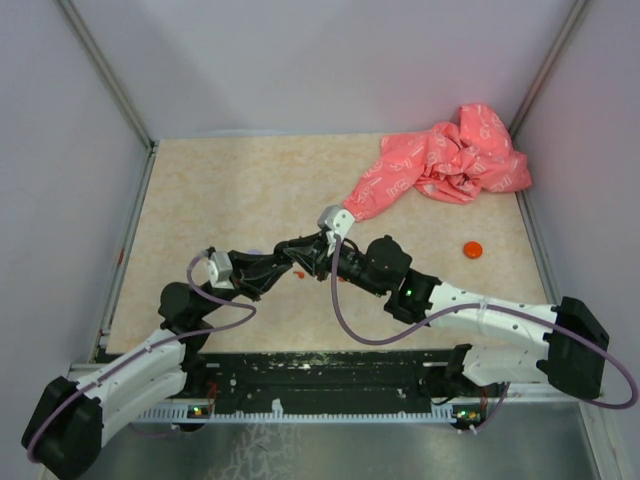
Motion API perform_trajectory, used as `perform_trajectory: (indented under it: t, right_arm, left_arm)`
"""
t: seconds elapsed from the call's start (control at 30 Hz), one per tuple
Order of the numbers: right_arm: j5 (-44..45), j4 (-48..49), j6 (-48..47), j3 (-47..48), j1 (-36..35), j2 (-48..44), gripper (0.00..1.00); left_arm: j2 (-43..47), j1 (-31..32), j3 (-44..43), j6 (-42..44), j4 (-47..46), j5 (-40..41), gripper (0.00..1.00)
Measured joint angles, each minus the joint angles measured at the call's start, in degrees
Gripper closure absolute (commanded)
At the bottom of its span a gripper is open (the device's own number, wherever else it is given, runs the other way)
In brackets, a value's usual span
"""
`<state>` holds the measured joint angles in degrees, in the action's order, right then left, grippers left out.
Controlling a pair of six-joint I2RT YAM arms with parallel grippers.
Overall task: Insert the wireless bluetooth earbuds into the charging case
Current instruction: Place the earbud in the charging case.
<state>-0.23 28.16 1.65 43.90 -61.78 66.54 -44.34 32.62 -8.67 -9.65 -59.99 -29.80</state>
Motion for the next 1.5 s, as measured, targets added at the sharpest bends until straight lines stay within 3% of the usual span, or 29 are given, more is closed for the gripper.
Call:
perform_trajectory:
  t: [1.2,1.27,1.5]
  right_arm:
    - [-0.9,1.18,-1.07,-1.51,-0.11,1.11,0.83]
    - [-0.94,1.09,-1.14,-1.51,-0.11,1.11,0.8]
    - [-1.11,0.63,-0.92,-1.42,-0.09,1.05,0.56]
  left_arm:
    - [0.63,0.11,0.28,-2.14,0.42,2.32,1.0]
    - [0.61,0.11,0.28,-2.14,0.42,2.32,1.0]
    - [0.55,0.04,0.48,-2.05,0.39,2.93,1.0]
